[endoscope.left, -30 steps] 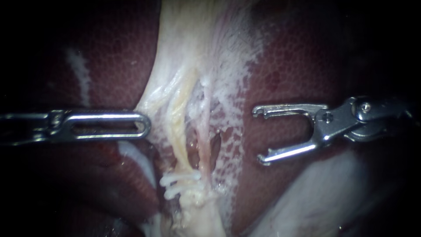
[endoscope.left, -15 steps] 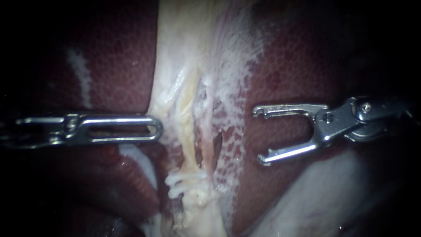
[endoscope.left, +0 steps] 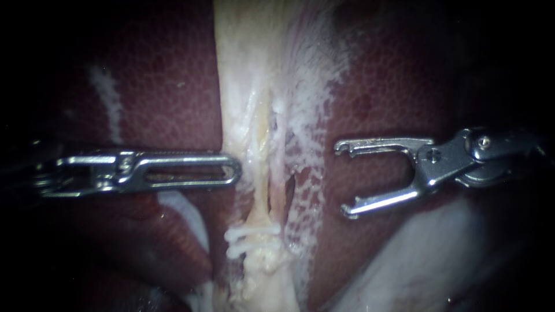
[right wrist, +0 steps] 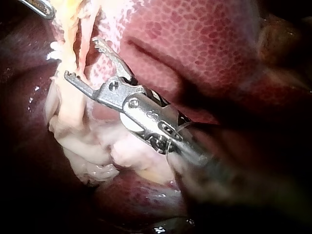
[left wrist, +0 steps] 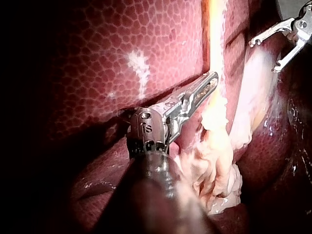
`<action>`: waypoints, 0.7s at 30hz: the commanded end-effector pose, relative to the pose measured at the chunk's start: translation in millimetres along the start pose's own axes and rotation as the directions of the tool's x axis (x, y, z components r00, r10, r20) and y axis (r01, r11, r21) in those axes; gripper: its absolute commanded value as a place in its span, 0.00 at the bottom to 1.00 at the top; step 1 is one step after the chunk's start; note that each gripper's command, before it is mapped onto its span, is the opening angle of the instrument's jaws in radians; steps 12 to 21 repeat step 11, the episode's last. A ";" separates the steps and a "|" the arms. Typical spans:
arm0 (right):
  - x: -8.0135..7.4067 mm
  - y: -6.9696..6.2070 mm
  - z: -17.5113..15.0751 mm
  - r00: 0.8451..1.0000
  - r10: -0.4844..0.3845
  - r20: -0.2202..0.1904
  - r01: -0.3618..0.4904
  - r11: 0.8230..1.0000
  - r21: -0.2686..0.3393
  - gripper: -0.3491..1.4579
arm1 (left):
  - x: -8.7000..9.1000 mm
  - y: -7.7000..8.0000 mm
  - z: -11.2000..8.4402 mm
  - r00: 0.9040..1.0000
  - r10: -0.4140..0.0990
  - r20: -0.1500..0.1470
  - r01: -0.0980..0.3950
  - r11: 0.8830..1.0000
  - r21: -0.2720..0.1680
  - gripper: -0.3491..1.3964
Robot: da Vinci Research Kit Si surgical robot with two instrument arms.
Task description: Going back second clip left tube
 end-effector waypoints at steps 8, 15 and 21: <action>0.0 0.0 0.0 1.000 0.000 0.000 0.000 1.000 0.000 0.52 | -0.1 -0.1 -0.2 1.000 0.001 0.000 -0.001 1.000 0.000 0.00; 0.0 0.0 0.0 1.000 0.000 0.000 0.000 1.000 0.000 0.52 | -0.2 -0.1 -0.2 1.000 0.000 -0.001 0.000 1.000 0.001 0.00; 0.0 0.0 0.0 1.000 0.000 0.000 0.000 1.000 0.000 0.52 | -0.2 -0.1 -0.2 1.000 0.000 -0.001 0.000 1.000 0.001 0.00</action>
